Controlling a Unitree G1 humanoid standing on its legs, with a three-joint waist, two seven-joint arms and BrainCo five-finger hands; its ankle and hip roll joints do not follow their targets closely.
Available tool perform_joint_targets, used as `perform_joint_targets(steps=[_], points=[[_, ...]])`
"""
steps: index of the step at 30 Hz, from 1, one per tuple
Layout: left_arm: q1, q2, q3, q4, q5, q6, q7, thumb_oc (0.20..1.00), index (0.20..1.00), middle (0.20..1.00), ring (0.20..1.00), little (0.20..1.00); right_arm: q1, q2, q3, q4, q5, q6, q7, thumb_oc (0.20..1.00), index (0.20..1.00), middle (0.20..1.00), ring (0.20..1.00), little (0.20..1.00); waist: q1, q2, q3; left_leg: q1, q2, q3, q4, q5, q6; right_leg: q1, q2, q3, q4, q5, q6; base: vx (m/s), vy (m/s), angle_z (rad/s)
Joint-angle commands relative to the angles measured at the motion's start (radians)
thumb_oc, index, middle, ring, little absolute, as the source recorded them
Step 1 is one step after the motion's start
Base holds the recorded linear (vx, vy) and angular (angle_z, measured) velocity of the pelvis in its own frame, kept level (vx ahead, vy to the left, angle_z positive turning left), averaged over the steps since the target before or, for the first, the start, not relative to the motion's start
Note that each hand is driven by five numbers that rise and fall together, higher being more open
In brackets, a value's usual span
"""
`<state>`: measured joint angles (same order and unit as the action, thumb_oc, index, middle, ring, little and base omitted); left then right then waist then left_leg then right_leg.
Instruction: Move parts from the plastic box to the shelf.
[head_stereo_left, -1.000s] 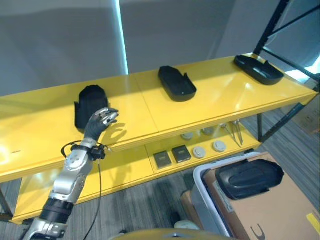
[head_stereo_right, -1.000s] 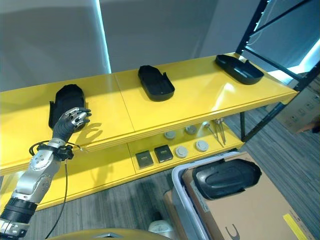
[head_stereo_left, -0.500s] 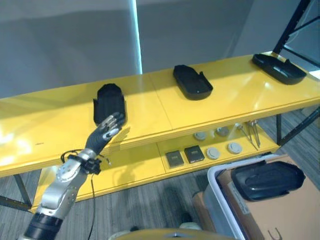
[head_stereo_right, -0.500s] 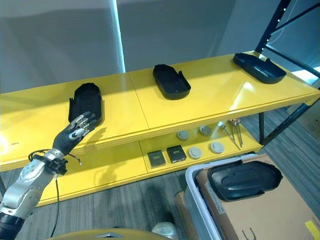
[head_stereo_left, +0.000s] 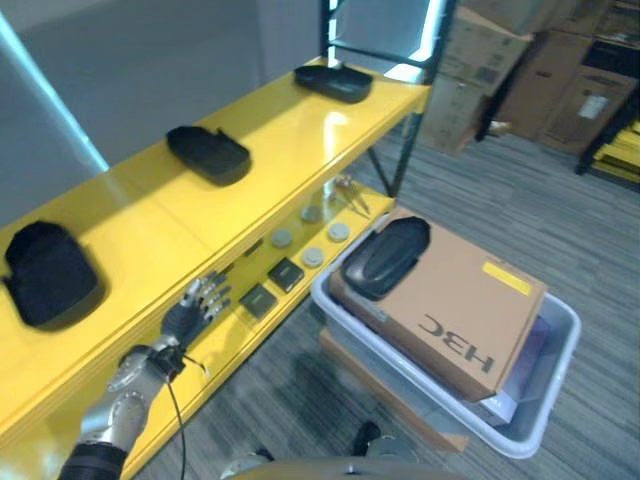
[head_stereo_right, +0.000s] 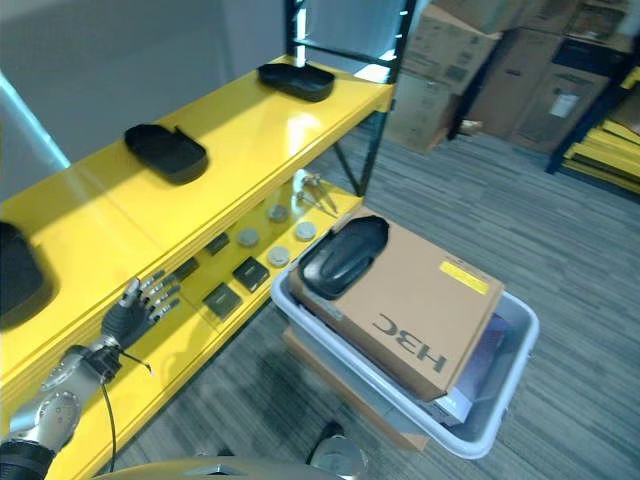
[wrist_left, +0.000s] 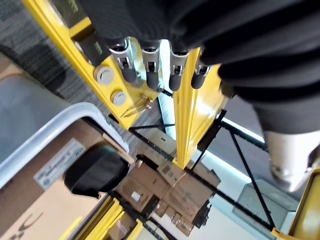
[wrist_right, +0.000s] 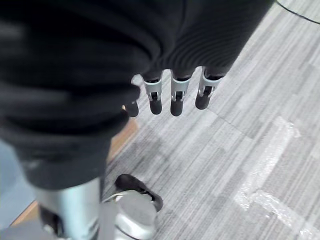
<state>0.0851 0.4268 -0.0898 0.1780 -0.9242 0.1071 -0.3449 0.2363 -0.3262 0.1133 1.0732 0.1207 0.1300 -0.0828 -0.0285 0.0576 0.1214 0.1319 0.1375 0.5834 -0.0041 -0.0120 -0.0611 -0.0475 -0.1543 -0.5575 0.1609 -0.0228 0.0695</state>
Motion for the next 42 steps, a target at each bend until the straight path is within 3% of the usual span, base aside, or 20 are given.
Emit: perform_joint_targets(steps=[1, 3, 4, 6, 7, 8, 9, 11, 13, 14, 15, 17, 18, 19, 20, 22, 25, 31, 39, 42], points=[[-0.047, 0.012, -0.021, -0.051, 0.071, -0.065, 0.03, 1.0, 1.0, 1.0, 1.0, 1.0, 0.017, 0.022, 0.007, 0.048, 0.016, -0.01, -0.048, 1.0, 1.0, 1.0, 1.0, 1.0, -0.008, -0.056, -0.007, 0.001, -0.074, -0.008, 0.076, -0.125, 0.078, 0.017, -0.007, 0.071, -0.122, 0.101, 0.085, 0.04, -0.193, -0.24], [-0.055, 0.0, -0.047, 0.006, 0.132, -0.062, 0.053, 1.0, 1.0, 1.0, 1.0, 1.0, 0.012, 0.014, -0.002, 0.061, 0.031, -0.027, -0.063, 1.0, 1.0, 1.0, 1.0, 1.0, -0.009, -0.069, -0.011, -0.014, -0.041, -0.017, 0.14, -0.126, 0.059, 0.035, 0.001, 0.087, -0.151, 0.104, 0.069, 0.06, -0.207, -0.17], [-0.054, -0.001, -0.059, 0.033, 0.184, -0.064, 0.072, 1.0, 1.0, 1.0, 1.0, 1.0, -0.001, 0.002, -0.003, 0.065, 0.054, -0.033, -0.069, 1.0, 1.0, 1.0, 1.0, 1.0, -0.001, -0.071, -0.009, -0.038, -0.017, -0.05, 0.195, -0.096, 0.036, 0.046, 0.014, 0.108, -0.163, 0.097, 0.056, 0.08, -0.194, -0.5], [-0.045, 0.007, -0.075, 0.085, 0.294, -0.073, 0.101, 1.0, 1.0, 1.0, 1.0, 1.0, -0.031, -0.027, -0.009, 0.064, 0.095, -0.04, -0.078, 1.0, 1.0, 1.0, 1.0, 1.0, 0.025, -0.072, 0.002, -0.121, 0.02, -0.171, 0.337, -0.027, -0.01, 0.069, 0.044, 0.163, -0.18, 0.082, 0.028, 0.07, -0.138, -1.03], [-0.027, 0.015, -0.077, 0.133, 0.323, -0.054, 0.126, 1.0, 1.0, 1.0, 1.0, 1.0, -0.058, -0.059, -0.02, 0.063, 0.129, -0.054, -0.073, 1.0, 1.0, 1.0, 1.0, 1.0, 0.053, -0.068, 0.019, -0.198, 0.016, -0.305, 0.438, 0.019, -0.026, 0.08, 0.062, 0.221, -0.183, 0.076, 0.01, -0.02, 0.005, -1.19], [-0.01, 0.024, -0.072, 0.159, 0.353, -0.035, 0.145, 1.0, 1.0, 1.0, 1.0, 1.0, -0.08, -0.085, -0.035, 0.063, 0.156, -0.075, -0.066, 1.0, 1.0, 1.0, 1.0, 1.0, 0.069, -0.067, 0.03, -0.238, -0.015, -0.371, 0.443, 0.041, -0.002, 0.067, 0.06, 0.258, -0.179, 0.086, 0.0, 0.01, 0.142, -1.23], [0.013, 0.035, -0.073, 0.191, 0.404, -0.03, 0.173, 1.0, 1.0, 1.0, 1.0, 1.0, -0.104, -0.107, -0.045, 0.067, 0.175, -0.089, -0.055, 1.0, 1.0, 1.0, 1.0, 1.0, 0.085, -0.059, 0.035, -0.235, -0.043, -0.415, 0.366, 0.029, 0.01, 0.065, 0.063, 0.301, -0.184, 0.088, 0.01, 0.03, 0.219, -1.48], [0.04, 0.05, -0.079, 0.249, 0.499, -0.016, 0.195, 1.0, 1.0, 1.0, 1.0, 1.0, -0.12, -0.128, -0.058, 0.049, 0.269, -0.101, -0.04, 1.0, 1.0, 1.0, 1.0, 1.0, 0.094, -0.044, 0.041, -0.215, -0.052, -0.452, 0.216, 0.055, 0.005, 0.067, 0.065, 0.342, -0.193, 0.093, 0.027, 0.16, 0.255, -2.03], [0.063, 0.045, -0.089, 0.327, 0.562, 0.005, 0.235, 1.0, 1.0, 1.0, 1.0, 1.0, -0.126, -0.147, -0.079, -0.033, 0.348, -0.093, -0.042, 1.0, 1.0, 1.0, 1.0, 1.0, 0.1, -0.027, 0.053, -0.233, -0.045, -0.515, 0.135, 0.139, -0.015, 0.088, 0.07, 0.383, -0.198, 0.086, 0.029, 0.2, 0.24, -1.38], [0.069, 0.035, -0.089, 0.379, 0.61, -0.006, 0.231, 1.0, 1.0, 1.0, 1.0, 1.0, -0.128, -0.157, -0.082, -0.096, 0.366, -0.075, -0.064, 1.0, 1.0, 1.0, 1.0, 1.0, 0.095, -0.027, 0.057, -0.236, -0.046, -0.524, 0.135, 0.13, -0.011, 0.09, 0.061, 0.394, -0.188, 0.08, 0.031, 0.14, 0.278, -0.71], [0.063, 0.017, -0.104, 0.451, 0.698, -0.031, 0.261, 1.0, 1.0, 1.0, 1.0, 1.0, -0.152, -0.172, -0.094, -0.2, 0.406, -0.06, -0.127, 1.0, 1.0, 1.0, 1.0, 1.0, 0.084, -0.025, 0.061, -0.213, -0.056, -0.535, 0.108, 0.08, -0.002, 0.074, 0.039, 0.4, -0.155, 0.066, 0.035, 0.07, 0.27, -0.93], [0.056, 0.008, -0.119, 0.489, 0.74, -0.034, 0.28, 1.0, 1.0, 1.0, 1.0, 1.0, -0.161, -0.178, -0.101, -0.235, 0.436, -0.069, -0.148, 1.0, 1.0, 1.0, 1.0, 1.0, 0.075, -0.022, 0.061, -0.194, -0.057, -0.524, 0.088, 0.064, -0.001, 0.061, 0.031, 0.395, -0.141, 0.062, 0.04, 0.06, 0.241, -1.65], [0.047, -0.027, -0.193, 0.669, 0.915, -0.069, 0.367, 1.0, 1.0, 1.0, 1.0, 1.0, -0.172, -0.177, -0.177, -0.429, 0.46, -0.137, -0.201, 1.0, 1.0, 1.0, 1.0, 1.0, 0.034, -0.022, 0.064, -0.134, -0.081, -0.494, 0.045, 0.03, 0.006, 0.028, 0.003, 0.387, -0.112, 0.064, 0.065, 0.11, 0.243, -0.63], [0.049, -0.03, -0.202, 0.687, 0.922, -0.05, 0.377, 1.0, 1.0, 1.0, 1.0, 1.0, -0.176, -0.182, -0.197, -0.469, 0.456, -0.151, -0.198, 1.0, 1.0, 1.0, 1.0, 1.0, 0.027, -0.024, 0.064, -0.129, -0.086, -0.489, 0.039, 0.024, 0.012, 0.024, -0.002, 0.389, -0.112, 0.067, 0.071, 0.16, 0.277, -0.05], [0.069, -0.045, -0.211, 0.765, 0.943, -0.056, 0.396, 1.0, 1.0, 1.0, 1.0, 1.0, -0.186, -0.202, -0.257, -0.616, 0.424, -0.194, -0.21, 1.0, 1.0, 1.0, 1.0, 1.0, 0.018, -0.029, 0.067, -0.119, -0.096, -0.486, 0.031, 0.009, 0.03, 0.02, -0.007, 0.395, -0.11, 0.07, 0.079, 0.07, 0.071, 0.47], [0.084, -0.052, -0.212, 0.802, 0.953, -0.074, 0.414, 1.0, 1.0, 1.0, 1.0, 1.0, -0.2, -0.214, -0.294, -0.72, 0.398, -0.22, -0.227, 1.0, 1.0, 1.0, 1.0, 1.0, 0.016, -0.033, 0.067, -0.116, -0.097, -0.479, 0.024, 0.003, 0.037, 0.021, -0.008, 0.392, -0.121, 0.074, 0.084, 0.04, 0.028, 0.32], [0.098, -0.058, -0.19, 0.837, 0.937, -0.087, 0.415, 1.0, 1.0, 1.0, 1.0, 1.0, -0.222, -0.231, -0.333, -0.87, 0.385, -0.17, -0.24, 1.0, 1.0, 1.0, 1.0, 1.0, 0.018, -0.037, 0.06, -0.109, -0.099, -0.473, 0.009, -0.004, 0.042, 0.025, -0.009, 0.389, -0.143, 0.081, 0.093, 0.03, 0.013, 0.19], [0.119, -0.078, -0.196, 0.856, 0.935, -0.098, 0.406, 1.0, 1.0, 1.0, 1.0, 1.0, -0.309, -0.267, -0.256, -0.965, 0.302, 0.002, -0.19, 1.0, 1.0, 1.0, 1.0, 1.0, 0.069, -0.038, 0.04, -0.101, -0.103, -0.481, -0.018, -0.003, 0.045, 0.045, -0.015, 0.362, -0.172, 0.085, 0.098, 0.04, 0.021, 0.09], [0.108, -0.078, -0.252, 0.867, 0.953, -0.088, 0.42, 1.0, 1.0, 1.0, 1.0, 1.0, -0.509, -0.23, -0.037, -0.858, 0.262, 0.086, -0.23, 1.0, 1.0, 1.0, 1.0, 1.0, 0.165, -0.024, 0.042, -0.125, -0.116, -0.523, -0.019, 0.008, 0.046, 0.046, -0.04, 0.312, -0.166, 0.087, 0.101, 0.0, 0.046, 0.2], [0.093, -0.068, -0.258, 0.89, 0.947, -0.1, 0.415, 1.0, 1.0, 1.0, 1.0, 1.0, -0.619, -0.235, 0.053, -0.782, 0.164, 0.097, -0.267, 1.0, 1.0, 1.0, 1.0, 1.0, 0.198, -0.013, 0.052, -0.146, -0.124, -0.539, -0.014, 0.015, 0.044, 0.036, -0.051, 0.294, -0.159, 0.088, 0.103, -0.04, 0.077, 0.22]])
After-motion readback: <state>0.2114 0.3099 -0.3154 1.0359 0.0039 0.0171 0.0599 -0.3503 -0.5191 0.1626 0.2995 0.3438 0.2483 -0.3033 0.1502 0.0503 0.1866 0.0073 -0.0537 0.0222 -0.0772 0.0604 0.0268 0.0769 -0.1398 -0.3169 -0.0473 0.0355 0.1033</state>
